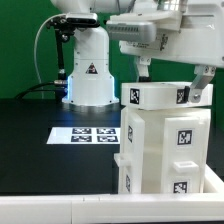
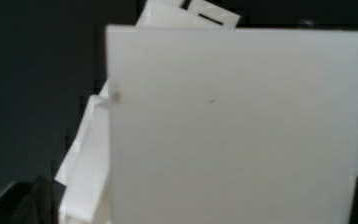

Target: Assemble cabinet

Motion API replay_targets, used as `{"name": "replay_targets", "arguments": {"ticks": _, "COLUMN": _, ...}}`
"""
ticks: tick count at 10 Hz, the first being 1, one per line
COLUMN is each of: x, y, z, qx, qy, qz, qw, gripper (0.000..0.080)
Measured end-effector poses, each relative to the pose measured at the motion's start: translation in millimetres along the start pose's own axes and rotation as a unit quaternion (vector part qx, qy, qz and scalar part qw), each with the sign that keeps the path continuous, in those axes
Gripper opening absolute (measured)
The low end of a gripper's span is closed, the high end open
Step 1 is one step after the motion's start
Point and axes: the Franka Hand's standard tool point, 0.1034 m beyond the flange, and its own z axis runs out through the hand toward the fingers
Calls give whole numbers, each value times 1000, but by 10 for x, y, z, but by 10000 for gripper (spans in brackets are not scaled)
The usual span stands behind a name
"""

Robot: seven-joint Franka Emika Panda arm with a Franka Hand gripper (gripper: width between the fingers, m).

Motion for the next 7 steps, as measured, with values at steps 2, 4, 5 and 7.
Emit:
{"name": "replay_targets", "arguments": {"ticks": 2, "x": -9, "y": -6, "z": 6, "qx": 1, "qy": 0, "qz": 21, "qw": 1000, "gripper": 704}}
{"name": "replay_targets", "arguments": {"ticks": 4, "x": -23, "y": -19, "z": 14, "qx": 2, "qy": 0, "qz": 64, "qw": 998, "gripper": 568}}
{"name": "replay_targets", "arguments": {"ticks": 5, "x": -31, "y": -24, "z": 15, "qx": 2, "qy": 0, "qz": 107, "qw": 994, "gripper": 554}}
{"name": "replay_targets", "arguments": {"ticks": 7, "x": -42, "y": -31, "z": 18, "qx": 2, "qy": -1, "qz": 198, "qw": 980, "gripper": 554}}
